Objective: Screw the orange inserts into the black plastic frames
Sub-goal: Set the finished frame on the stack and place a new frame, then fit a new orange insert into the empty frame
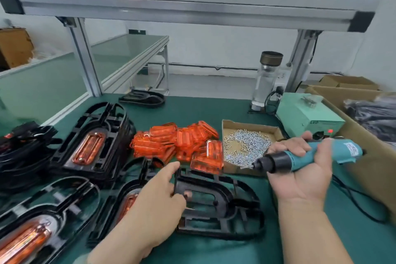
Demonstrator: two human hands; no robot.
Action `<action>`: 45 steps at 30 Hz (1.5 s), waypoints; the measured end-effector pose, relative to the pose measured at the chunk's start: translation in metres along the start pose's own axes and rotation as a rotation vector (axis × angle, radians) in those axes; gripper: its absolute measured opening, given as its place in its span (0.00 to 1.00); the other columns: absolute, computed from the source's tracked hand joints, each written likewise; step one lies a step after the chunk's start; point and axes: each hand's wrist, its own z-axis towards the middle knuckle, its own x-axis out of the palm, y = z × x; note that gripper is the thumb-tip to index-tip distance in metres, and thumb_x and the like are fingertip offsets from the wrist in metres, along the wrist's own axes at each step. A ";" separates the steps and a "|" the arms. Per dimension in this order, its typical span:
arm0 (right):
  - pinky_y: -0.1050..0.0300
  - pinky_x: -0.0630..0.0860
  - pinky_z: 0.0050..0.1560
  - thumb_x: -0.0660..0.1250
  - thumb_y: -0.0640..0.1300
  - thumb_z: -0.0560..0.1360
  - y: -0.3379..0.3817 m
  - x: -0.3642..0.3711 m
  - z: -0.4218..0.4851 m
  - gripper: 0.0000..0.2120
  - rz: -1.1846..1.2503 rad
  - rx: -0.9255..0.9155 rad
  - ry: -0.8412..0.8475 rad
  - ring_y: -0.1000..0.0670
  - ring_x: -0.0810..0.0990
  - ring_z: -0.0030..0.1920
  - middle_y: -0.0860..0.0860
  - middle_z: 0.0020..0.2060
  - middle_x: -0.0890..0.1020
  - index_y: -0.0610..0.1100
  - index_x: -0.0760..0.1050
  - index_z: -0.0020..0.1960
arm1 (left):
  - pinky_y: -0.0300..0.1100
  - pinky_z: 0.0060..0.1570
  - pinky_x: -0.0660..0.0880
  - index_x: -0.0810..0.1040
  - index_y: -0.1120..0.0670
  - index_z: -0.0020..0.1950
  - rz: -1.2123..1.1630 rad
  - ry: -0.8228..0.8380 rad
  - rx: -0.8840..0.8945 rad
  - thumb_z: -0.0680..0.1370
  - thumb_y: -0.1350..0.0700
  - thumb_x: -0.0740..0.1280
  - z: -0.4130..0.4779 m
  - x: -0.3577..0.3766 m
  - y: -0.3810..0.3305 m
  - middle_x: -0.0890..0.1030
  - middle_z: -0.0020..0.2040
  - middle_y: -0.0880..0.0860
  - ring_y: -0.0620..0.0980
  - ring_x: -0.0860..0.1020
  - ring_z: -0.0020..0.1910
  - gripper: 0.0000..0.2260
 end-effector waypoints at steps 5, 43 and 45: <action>0.65 0.72 0.31 0.68 0.55 0.69 -0.002 -0.013 0.003 0.11 -0.027 0.033 -0.032 0.60 0.70 0.25 0.58 0.27 0.69 0.48 0.73 0.42 | 0.25 0.31 0.68 0.52 0.44 0.76 0.465 -0.110 0.150 0.79 0.49 0.59 -0.008 0.002 0.002 0.71 0.44 0.35 0.35 0.73 0.32 0.27; 0.65 0.72 0.32 0.68 0.56 0.69 -0.003 -0.019 0.005 0.12 -0.054 0.059 -0.050 0.60 0.69 0.25 0.58 0.28 0.69 0.49 0.73 0.44 | 0.33 0.25 0.70 0.79 0.53 0.47 -0.410 0.025 0.104 0.72 0.61 0.72 0.069 0.001 -0.027 0.78 0.29 0.49 0.41 0.73 0.25 0.06; 0.65 0.72 0.32 0.64 0.57 0.72 -0.003 -0.018 0.004 0.11 -0.059 0.052 -0.056 0.60 0.69 0.25 0.58 0.28 0.69 0.49 0.73 0.44 | 0.34 0.27 0.72 0.78 0.50 0.54 -0.481 0.072 0.112 0.72 0.63 0.71 0.057 0.000 -0.028 0.79 0.31 0.52 0.43 0.75 0.28 0.14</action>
